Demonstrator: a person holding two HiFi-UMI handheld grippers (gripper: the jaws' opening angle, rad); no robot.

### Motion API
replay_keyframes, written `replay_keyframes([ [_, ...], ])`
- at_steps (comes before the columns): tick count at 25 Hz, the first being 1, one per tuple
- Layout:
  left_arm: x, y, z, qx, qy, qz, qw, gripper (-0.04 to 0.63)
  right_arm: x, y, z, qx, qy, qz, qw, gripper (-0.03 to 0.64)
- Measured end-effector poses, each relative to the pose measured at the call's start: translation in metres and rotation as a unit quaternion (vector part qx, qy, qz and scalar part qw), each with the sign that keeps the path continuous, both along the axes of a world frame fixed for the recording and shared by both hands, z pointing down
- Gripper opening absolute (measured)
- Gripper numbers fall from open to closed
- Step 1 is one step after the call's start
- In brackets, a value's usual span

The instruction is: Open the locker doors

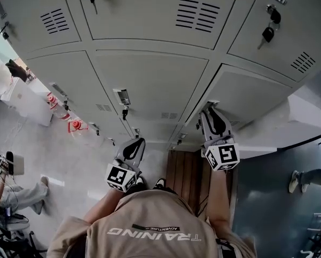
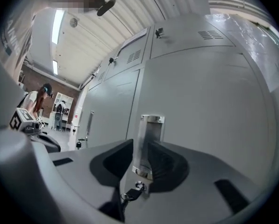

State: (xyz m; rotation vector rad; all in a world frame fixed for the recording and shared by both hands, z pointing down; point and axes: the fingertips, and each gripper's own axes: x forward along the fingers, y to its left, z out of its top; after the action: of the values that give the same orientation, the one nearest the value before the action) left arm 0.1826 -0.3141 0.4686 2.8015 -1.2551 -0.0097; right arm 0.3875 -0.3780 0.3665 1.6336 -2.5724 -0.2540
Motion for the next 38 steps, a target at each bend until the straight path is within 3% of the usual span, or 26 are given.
replay_keyframes([
  [11, -0.014, -0.010, 0.006, -0.008, 0.002, 0.013, 0.9999, 0.008, -0.005, -0.013, 0.005, -0.031, -0.034, -0.012, 0.999, 0.071],
  [17, -0.019, -0.009, 0.008, -0.009, -0.003, 0.034, 0.9994, 0.008, -0.002, 0.004, 0.003, -0.032, -0.026, -0.007, 0.999, 0.052],
  [24, -0.005, 0.001, 0.006, -0.009, -0.010, 0.099, 0.9950, 0.008, 0.002, 0.061, 0.001, -0.027, -0.028, -0.003, 0.999, 0.052],
  [30, 0.026, 0.015, 0.006, -0.002, -0.023, 0.162, 0.9865, 0.008, 0.034, 0.130, -0.001, -0.018, -0.039, 0.030, 0.999, 0.047],
  [38, 0.067, 0.053, -0.009, 0.006, -0.007, 0.153, 0.9881, 0.008, 0.094, 0.205, -0.003, -0.019, -0.048, 0.069, 0.996, 0.041],
])
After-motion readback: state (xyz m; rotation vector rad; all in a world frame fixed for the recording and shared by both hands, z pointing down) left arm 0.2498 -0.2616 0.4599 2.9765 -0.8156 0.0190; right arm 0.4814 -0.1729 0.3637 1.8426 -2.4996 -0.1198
